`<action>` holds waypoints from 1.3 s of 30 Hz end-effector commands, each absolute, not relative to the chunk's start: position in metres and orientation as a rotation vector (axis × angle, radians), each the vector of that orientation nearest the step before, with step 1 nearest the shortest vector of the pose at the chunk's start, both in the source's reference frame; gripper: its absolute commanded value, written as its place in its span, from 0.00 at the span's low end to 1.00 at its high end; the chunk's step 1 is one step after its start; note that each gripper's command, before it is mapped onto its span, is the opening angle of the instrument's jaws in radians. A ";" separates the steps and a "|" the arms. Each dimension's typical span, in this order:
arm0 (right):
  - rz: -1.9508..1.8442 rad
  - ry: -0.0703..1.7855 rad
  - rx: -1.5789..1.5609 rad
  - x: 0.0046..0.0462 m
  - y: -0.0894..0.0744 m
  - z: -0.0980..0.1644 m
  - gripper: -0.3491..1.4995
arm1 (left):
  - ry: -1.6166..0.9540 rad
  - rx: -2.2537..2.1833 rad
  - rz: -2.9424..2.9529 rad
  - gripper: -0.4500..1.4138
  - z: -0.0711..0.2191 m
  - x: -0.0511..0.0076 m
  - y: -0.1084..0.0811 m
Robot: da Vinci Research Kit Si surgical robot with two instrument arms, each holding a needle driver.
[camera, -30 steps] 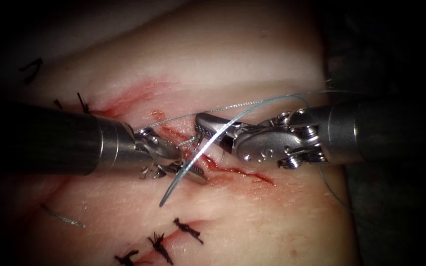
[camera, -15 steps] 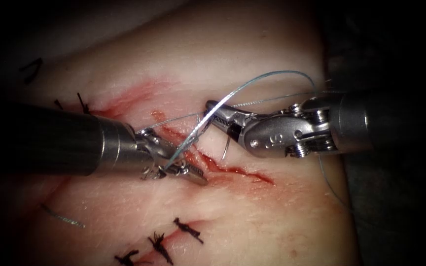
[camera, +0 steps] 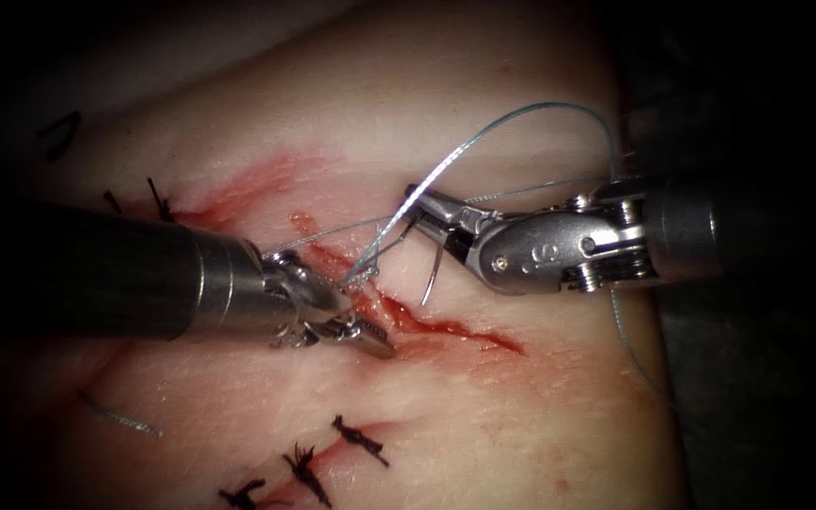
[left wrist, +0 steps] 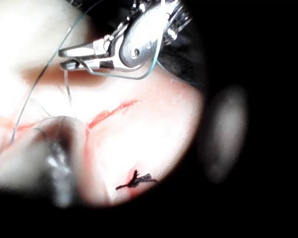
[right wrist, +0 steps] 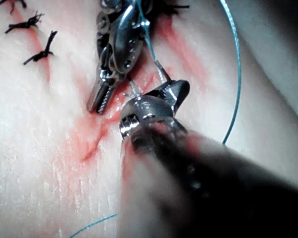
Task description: Wound Closure
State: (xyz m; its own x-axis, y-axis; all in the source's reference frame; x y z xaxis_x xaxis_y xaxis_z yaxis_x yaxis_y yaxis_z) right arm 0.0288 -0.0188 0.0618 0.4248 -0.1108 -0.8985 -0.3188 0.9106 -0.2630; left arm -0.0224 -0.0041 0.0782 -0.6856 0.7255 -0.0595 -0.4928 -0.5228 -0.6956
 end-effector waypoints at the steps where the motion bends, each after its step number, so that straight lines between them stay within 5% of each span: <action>1: 0.169 1.137 -0.422 0.0295 -0.019 0.062 0.00 | -0.868 -0.448 2.208 0.31 0.079 -0.0229 -0.004; 23: 0.567 1.176 -0.135 0.0291 -0.020 0.064 0.00 | -0.873 -0.447 2.208 0.32 0.079 -0.0230 -0.004; 32: 0.764 1.218 0.141 0.0287 -0.020 0.064 0.00 | -0.888 -0.480 2.276 0.40 0.078 -0.0227 -0.004; 36: 0.834 1.220 0.241 0.0282 -0.019 0.065 0.00 | -0.913 -0.653 2.450 0.21 0.078 -0.0223 -0.003; 39: 0.901 1.217 0.296 0.0278 -0.020 0.066 0.00 | -0.959 -0.864 2.590 0.28 0.077 -0.0218 -0.002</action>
State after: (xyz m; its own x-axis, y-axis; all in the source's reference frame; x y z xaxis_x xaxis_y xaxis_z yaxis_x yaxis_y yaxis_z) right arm 0.0270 -0.0193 0.0653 0.0574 0.7384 -0.6720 -0.4384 0.6233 0.6475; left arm -0.0211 -0.0017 0.0761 -0.7872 0.3926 -0.4756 0.0113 -0.7619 -0.6476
